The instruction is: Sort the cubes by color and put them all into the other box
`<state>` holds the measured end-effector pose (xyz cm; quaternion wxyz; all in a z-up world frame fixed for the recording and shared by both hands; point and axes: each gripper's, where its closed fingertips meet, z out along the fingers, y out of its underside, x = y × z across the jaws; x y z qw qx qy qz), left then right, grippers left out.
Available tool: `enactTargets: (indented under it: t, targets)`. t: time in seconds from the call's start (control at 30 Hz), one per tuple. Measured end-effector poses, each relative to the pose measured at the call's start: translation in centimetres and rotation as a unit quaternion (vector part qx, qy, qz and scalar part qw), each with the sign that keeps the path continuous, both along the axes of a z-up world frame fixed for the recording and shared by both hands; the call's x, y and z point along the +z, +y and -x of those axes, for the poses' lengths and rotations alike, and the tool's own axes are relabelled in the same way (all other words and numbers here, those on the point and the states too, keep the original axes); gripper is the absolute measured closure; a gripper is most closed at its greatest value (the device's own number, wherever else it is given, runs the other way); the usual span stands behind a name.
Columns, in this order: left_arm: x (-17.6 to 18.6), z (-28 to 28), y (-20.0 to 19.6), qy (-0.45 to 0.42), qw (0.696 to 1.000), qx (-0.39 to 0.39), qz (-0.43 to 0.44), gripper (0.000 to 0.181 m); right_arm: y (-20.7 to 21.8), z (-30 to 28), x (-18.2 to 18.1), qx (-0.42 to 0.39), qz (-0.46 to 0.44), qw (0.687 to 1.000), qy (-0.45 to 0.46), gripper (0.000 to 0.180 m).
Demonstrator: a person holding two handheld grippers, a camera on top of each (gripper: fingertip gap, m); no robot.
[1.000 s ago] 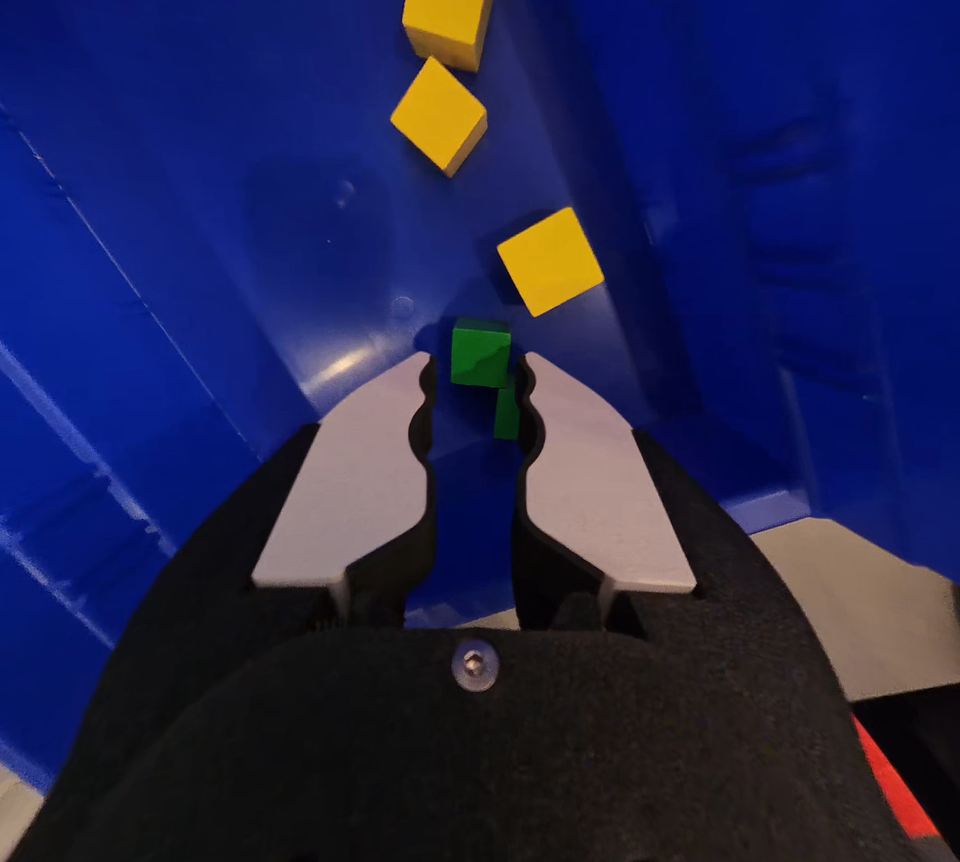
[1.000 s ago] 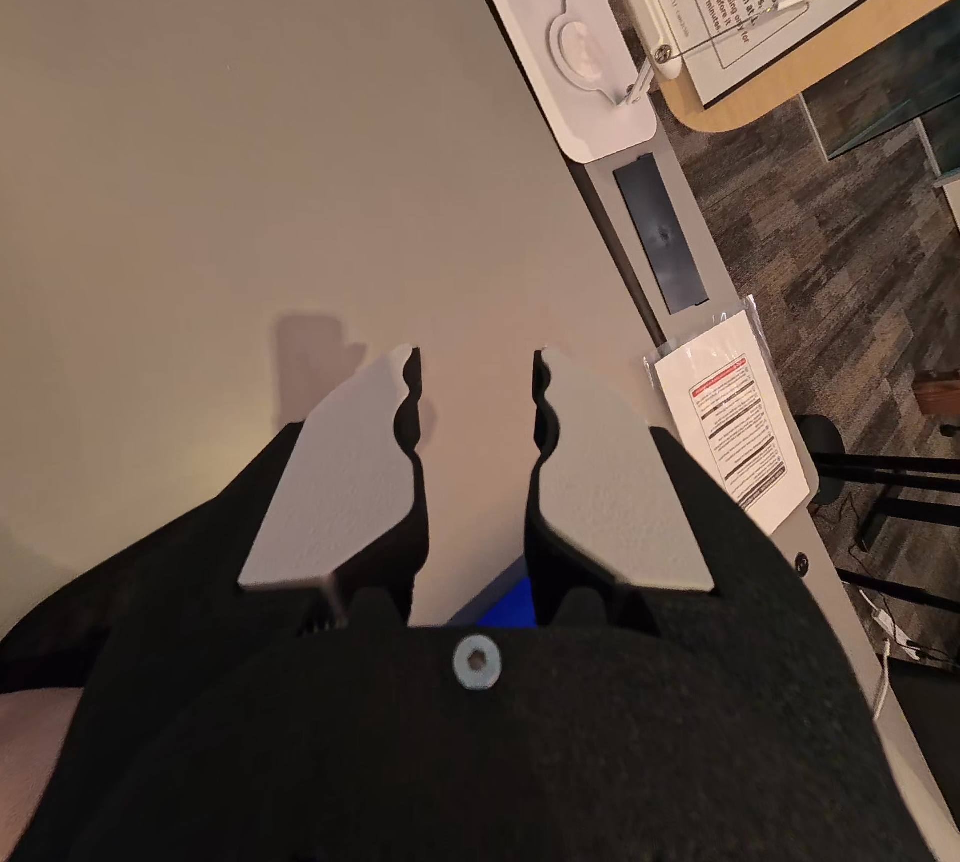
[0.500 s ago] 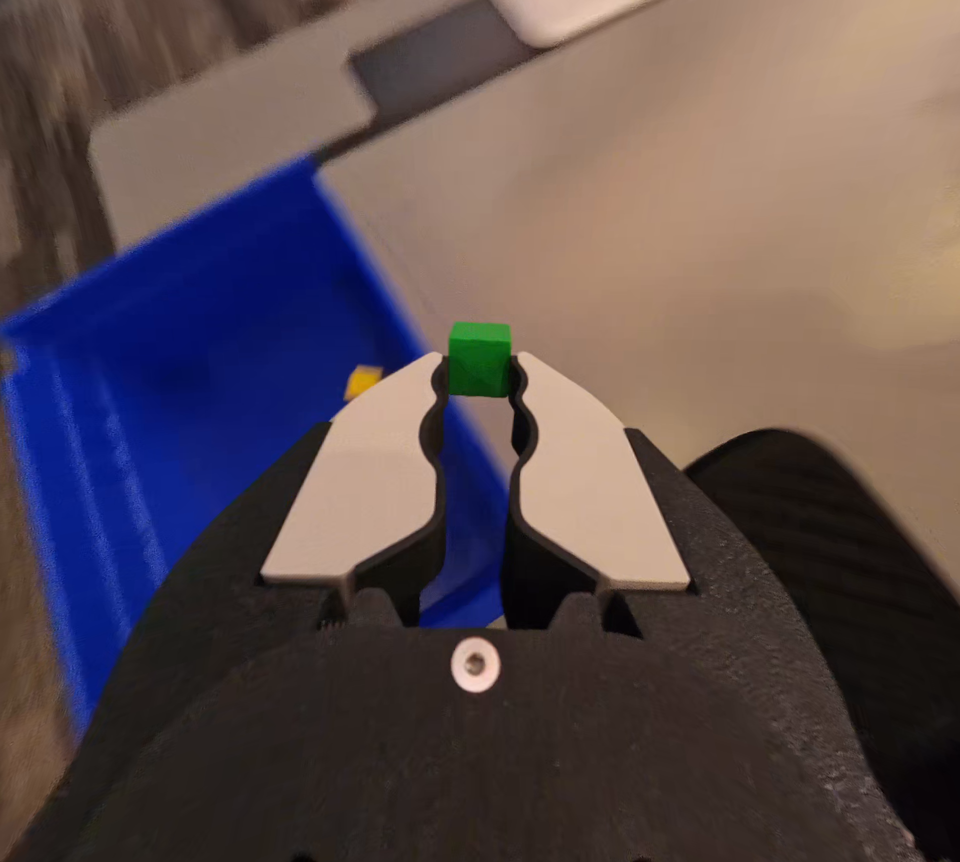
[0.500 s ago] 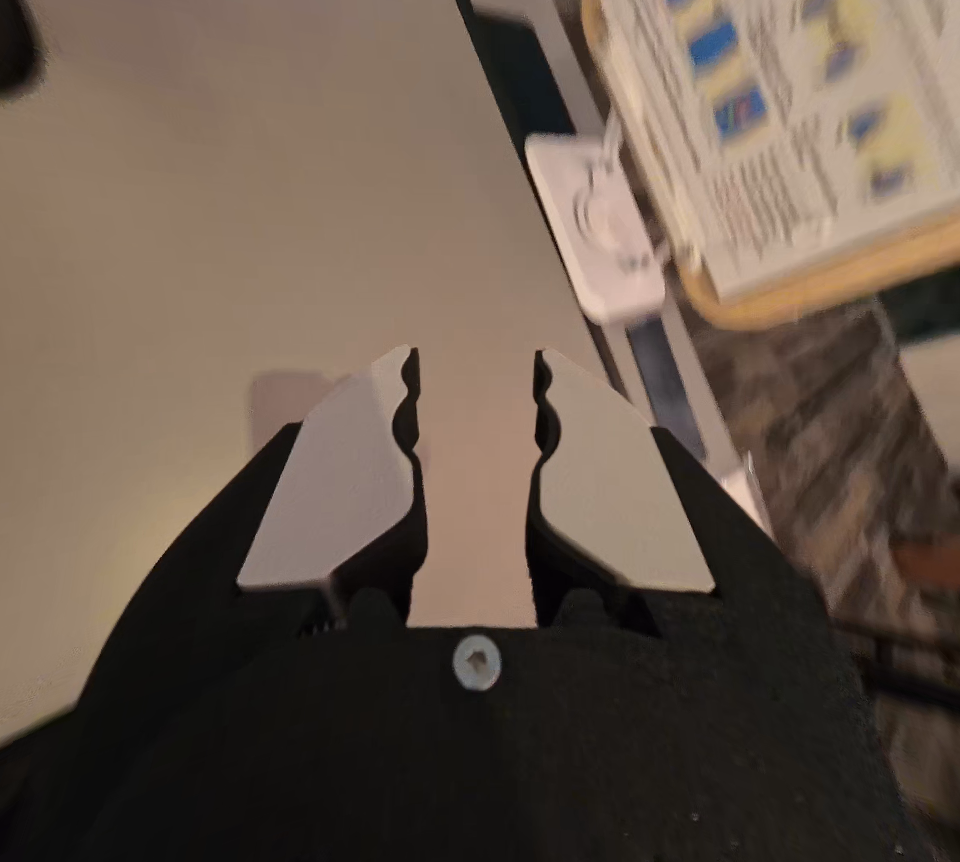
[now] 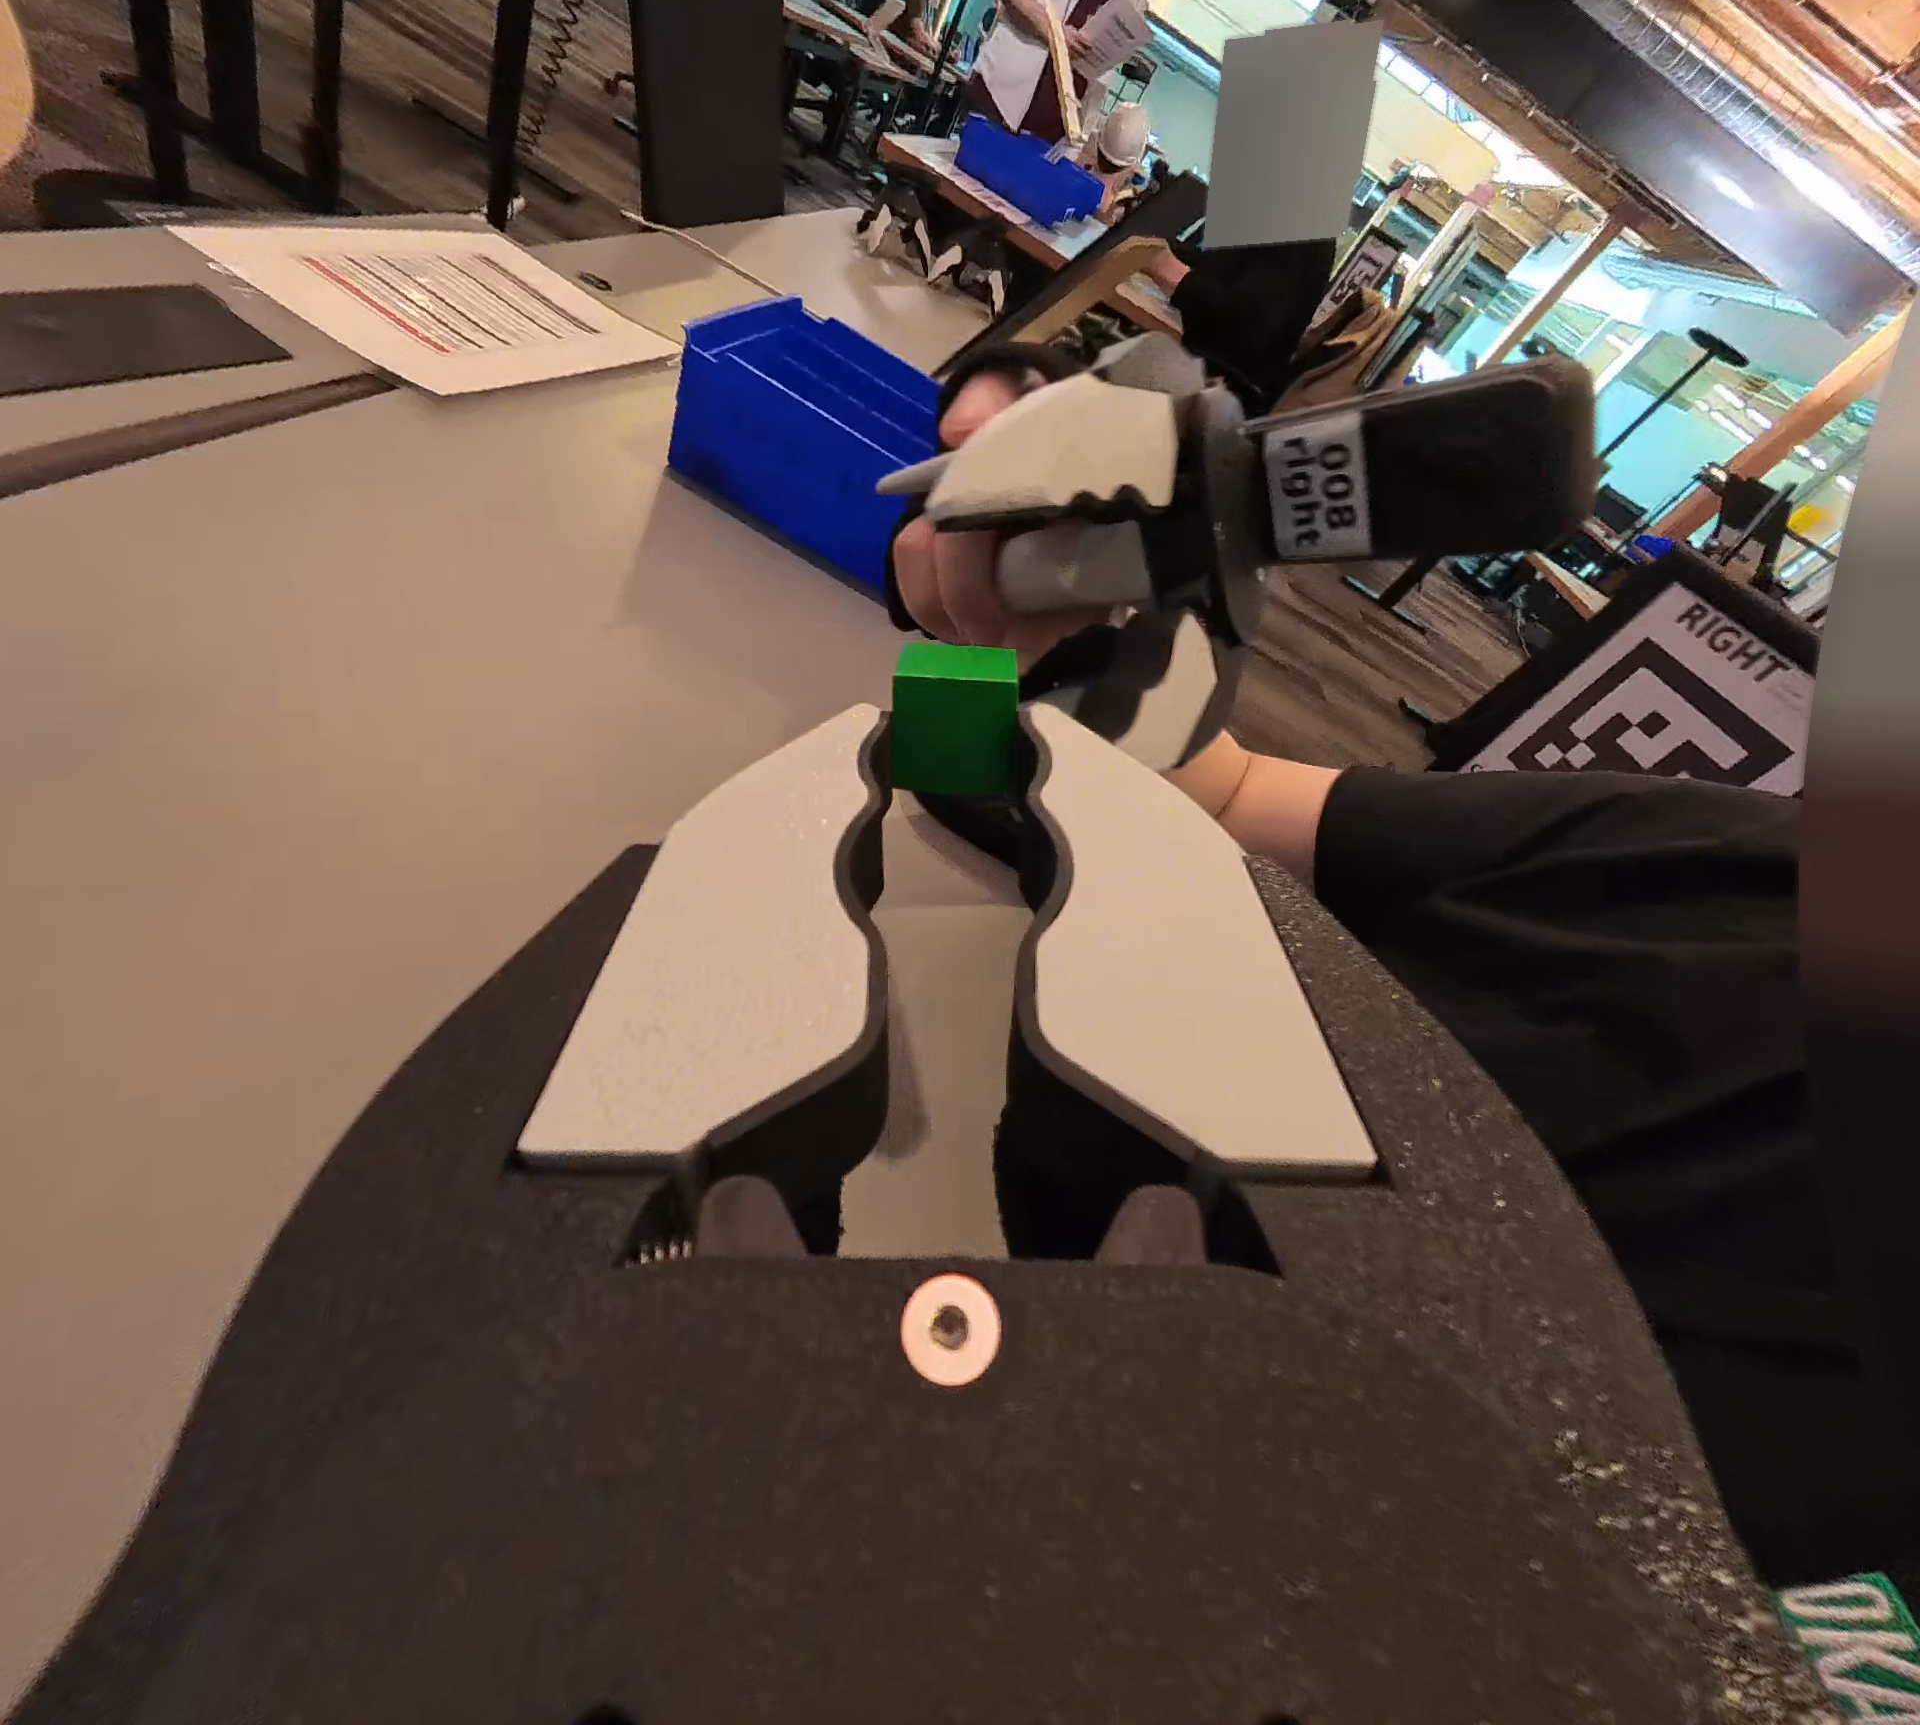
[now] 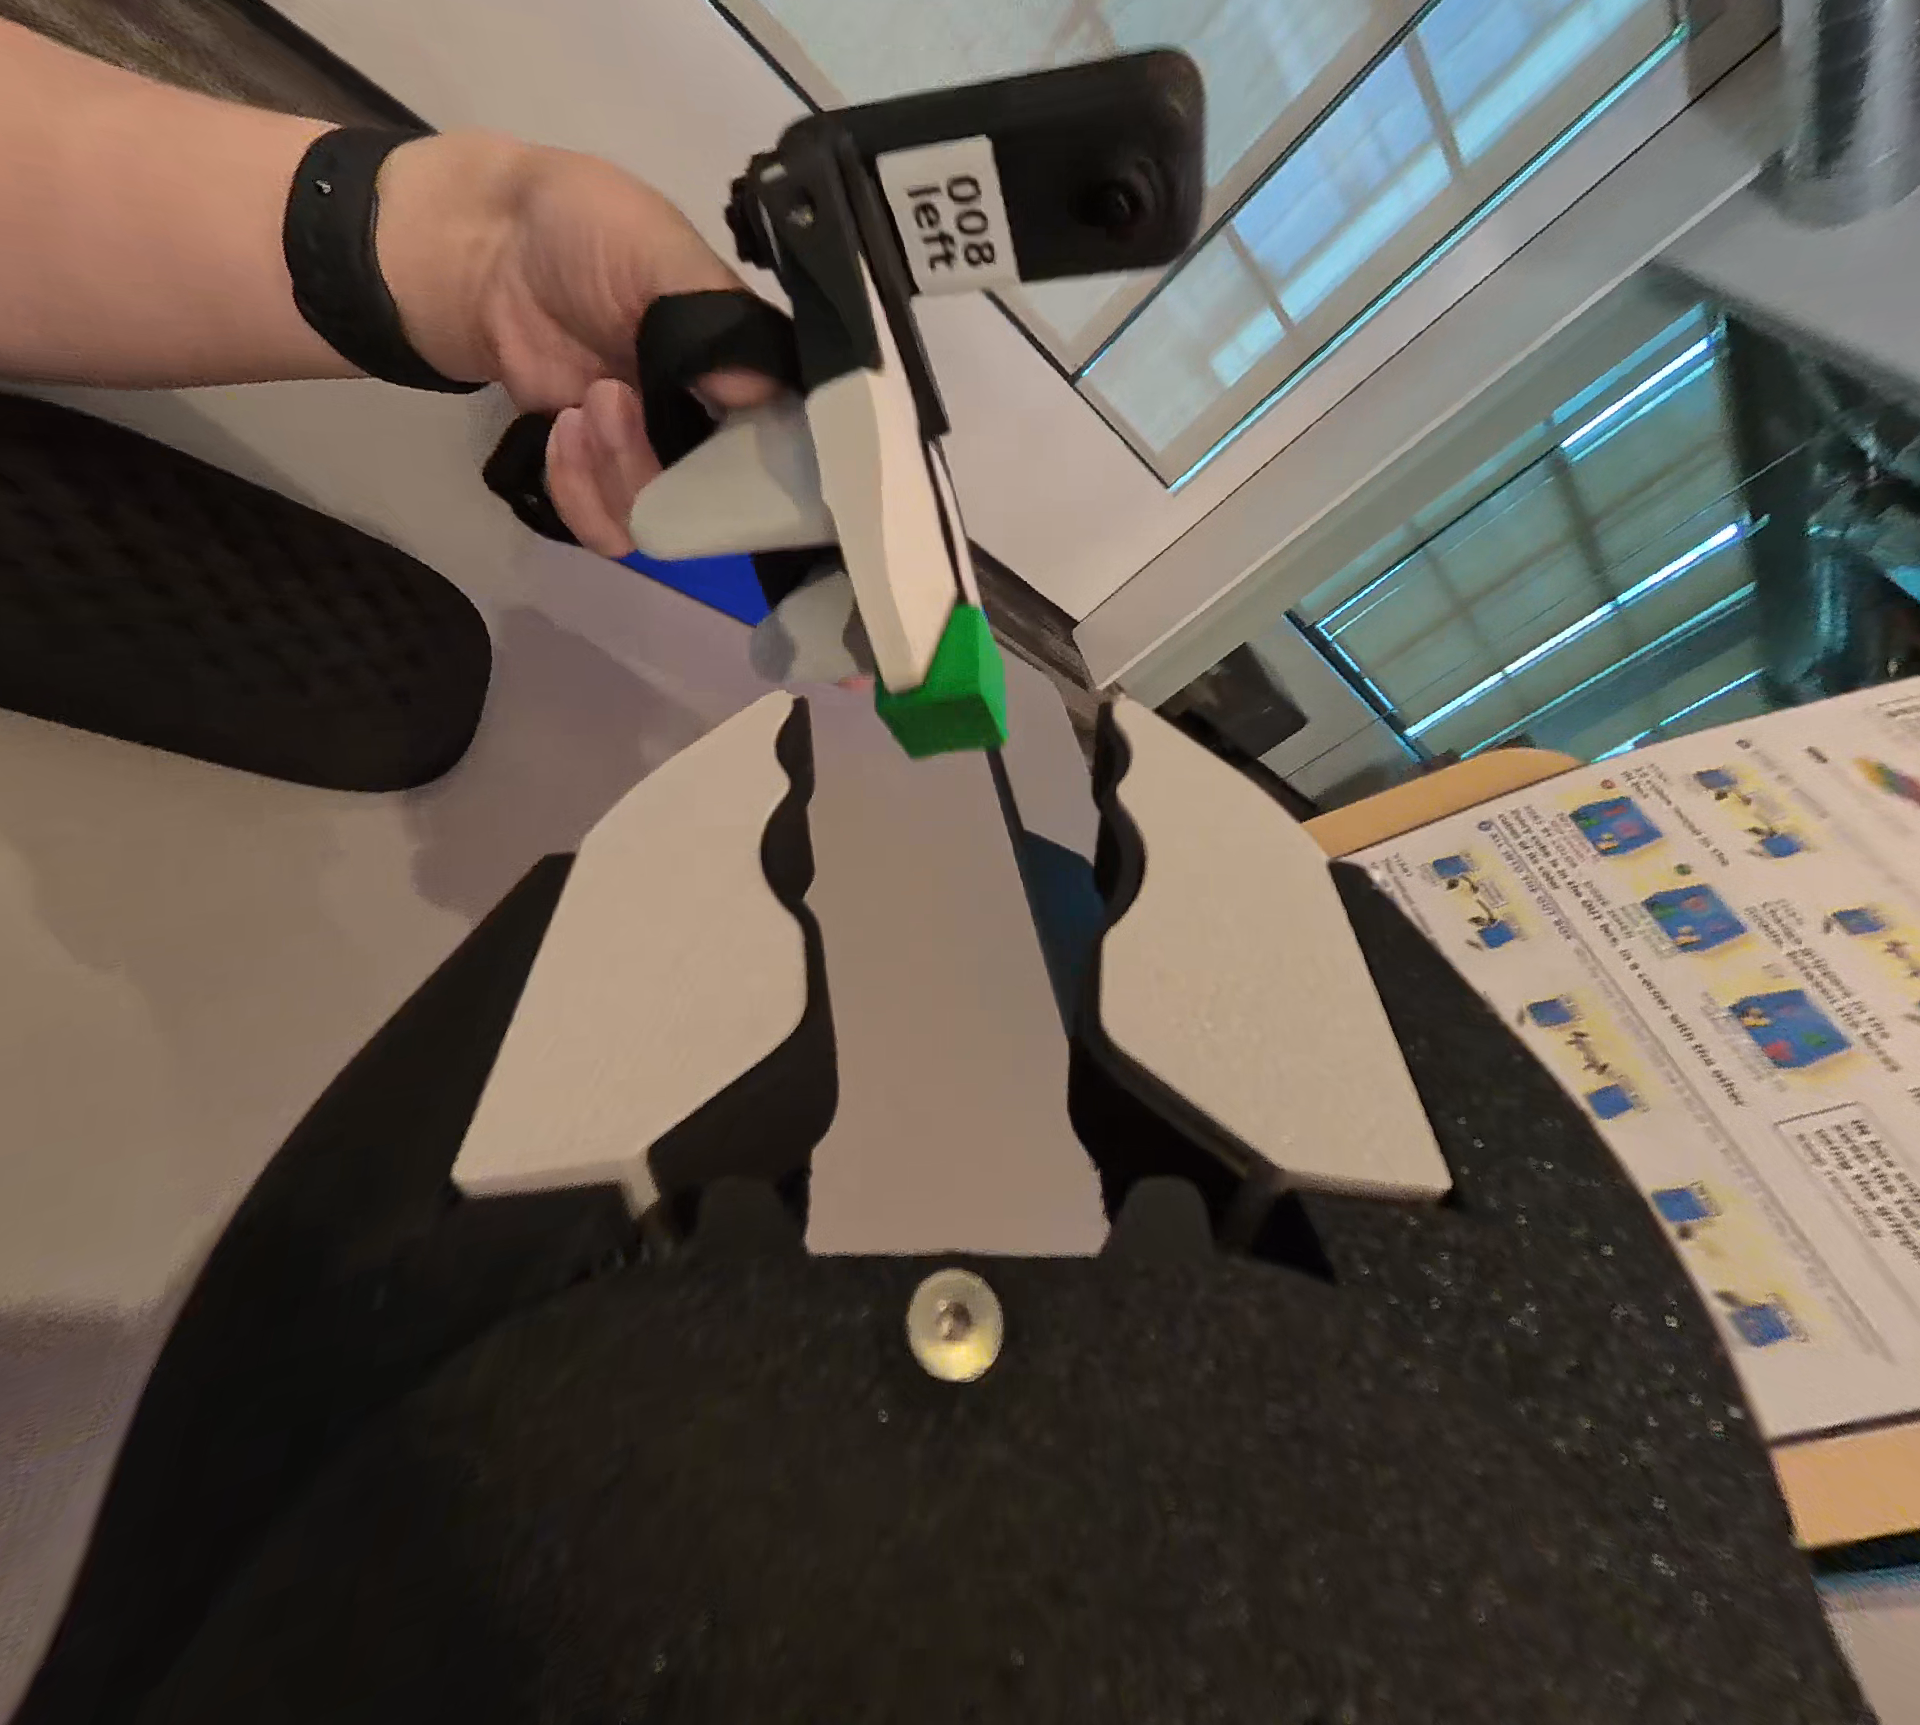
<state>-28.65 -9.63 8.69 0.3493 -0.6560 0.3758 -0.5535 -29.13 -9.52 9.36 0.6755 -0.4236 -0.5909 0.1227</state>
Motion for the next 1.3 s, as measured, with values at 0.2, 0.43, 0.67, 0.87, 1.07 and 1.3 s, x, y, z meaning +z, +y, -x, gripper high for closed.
enactTargets:
  t: [0.2, 0.43, 0.67, 0.87, 1.07, 1.3]
  targets:
    - [0.3, -1.6, -0.7, -0.022, 0.998, -0.043, 0.042, 0.160, 0.2, 0.1, -0.6, -0.016, -0.041, 0.999, -0.020, 0.149]
    - [0.5, -1.4, -1.2, -0.047, 0.993, -0.073, 0.081, 0.159, -0.1, 0.1, -0.3, -0.014, -0.047, 0.999, -0.022, 0.158]
    - [-1.5, 2.7, -0.4, 0.009, 1.000, 0.004, 0.014, 0.139, 1.8, -12.3, 4.0, -0.144, 0.081, 0.983, -0.081, 0.158]
    - [-5.6, 8.7, 2.1, 0.136, 0.975, 0.162, -0.073, 0.142, 3.4, -42.2, -6.2, -0.461, 0.458, 0.733, -0.199, 0.158]
    - [-6.4, 10.1, 2.8, 0.181, 0.954, 0.210, -0.111, 0.143, -3.0, -55.6, -18.6, -0.547, 0.615, 0.498, -0.271, 0.158]
    - [-6.6, 9.9, 3.0, 0.208, 0.945, 0.218, -0.127, 0.144, -4.6, -59.5, -22.5, -0.589, 0.642, 0.401, -0.285, 0.158]
